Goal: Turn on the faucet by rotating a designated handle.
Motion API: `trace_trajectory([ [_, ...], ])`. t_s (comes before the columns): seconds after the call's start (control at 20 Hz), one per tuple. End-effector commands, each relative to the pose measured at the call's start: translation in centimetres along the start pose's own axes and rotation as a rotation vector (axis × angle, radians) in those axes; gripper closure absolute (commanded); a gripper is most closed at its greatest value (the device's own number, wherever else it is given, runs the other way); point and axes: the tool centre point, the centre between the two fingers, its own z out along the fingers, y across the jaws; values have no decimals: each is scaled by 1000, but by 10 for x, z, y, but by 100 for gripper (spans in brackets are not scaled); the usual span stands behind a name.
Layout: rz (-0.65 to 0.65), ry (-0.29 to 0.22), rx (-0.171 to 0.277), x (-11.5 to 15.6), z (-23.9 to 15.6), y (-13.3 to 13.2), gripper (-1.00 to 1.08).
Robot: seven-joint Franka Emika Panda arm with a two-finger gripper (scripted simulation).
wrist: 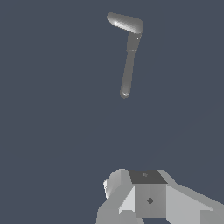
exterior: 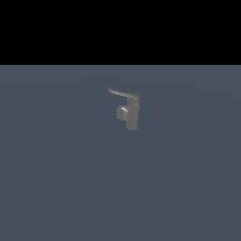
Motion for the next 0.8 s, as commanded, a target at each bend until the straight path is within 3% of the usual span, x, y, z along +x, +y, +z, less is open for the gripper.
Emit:
trace_trajectory([
  [0.0,0,0,0,0,0,0,108],
  [0.75,20,8,11,4,1,-12,108],
])
